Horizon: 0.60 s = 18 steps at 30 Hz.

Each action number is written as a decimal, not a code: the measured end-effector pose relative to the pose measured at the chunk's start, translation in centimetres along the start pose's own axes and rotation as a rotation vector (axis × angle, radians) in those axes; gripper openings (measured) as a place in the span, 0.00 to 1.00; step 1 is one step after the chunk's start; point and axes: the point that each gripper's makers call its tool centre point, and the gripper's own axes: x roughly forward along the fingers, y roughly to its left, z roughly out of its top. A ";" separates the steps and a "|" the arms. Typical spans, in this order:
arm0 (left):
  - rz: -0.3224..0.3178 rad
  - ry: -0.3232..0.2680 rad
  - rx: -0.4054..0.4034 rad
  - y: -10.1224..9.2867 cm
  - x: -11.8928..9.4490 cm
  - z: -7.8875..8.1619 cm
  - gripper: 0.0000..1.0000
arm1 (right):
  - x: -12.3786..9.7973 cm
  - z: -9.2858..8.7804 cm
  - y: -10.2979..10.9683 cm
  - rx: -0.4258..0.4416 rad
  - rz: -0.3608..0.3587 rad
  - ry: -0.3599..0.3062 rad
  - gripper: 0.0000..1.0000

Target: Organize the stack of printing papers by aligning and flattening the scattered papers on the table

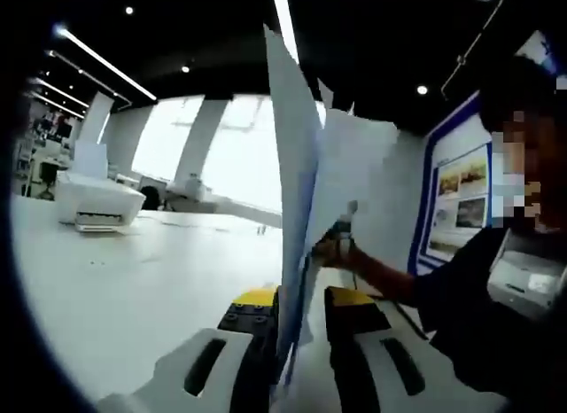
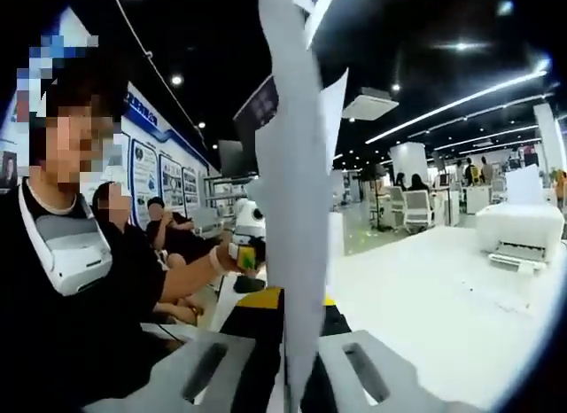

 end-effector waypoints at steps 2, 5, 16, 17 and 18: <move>-0.013 -0.002 0.009 -0.2 0.1 0.0 0.15 | 0.1 -0.2 -0.1 0.009 -0.006 0.008 0.00; -0.016 0.009 0.024 -0.2 0.3 -0.5 0.07 | 0.2 -0.6 -0.1 0.014 -0.009 0.022 0.00; -0.009 0.027 0.021 -0.3 0.3 -1.2 0.18 | 0.5 -2.1 -0.4 -0.006 -0.011 0.078 0.20; -0.010 0.037 0.011 -0.2 0.5 -1.8 0.24 | 0.6 -2.8 -0.6 0.004 -0.021 0.100 0.27; -0.011 0.048 0.001 -0.1 0.6 -2.3 0.21 | 0.7 -3.5 -0.8 0.013 -0.030 0.122 0.24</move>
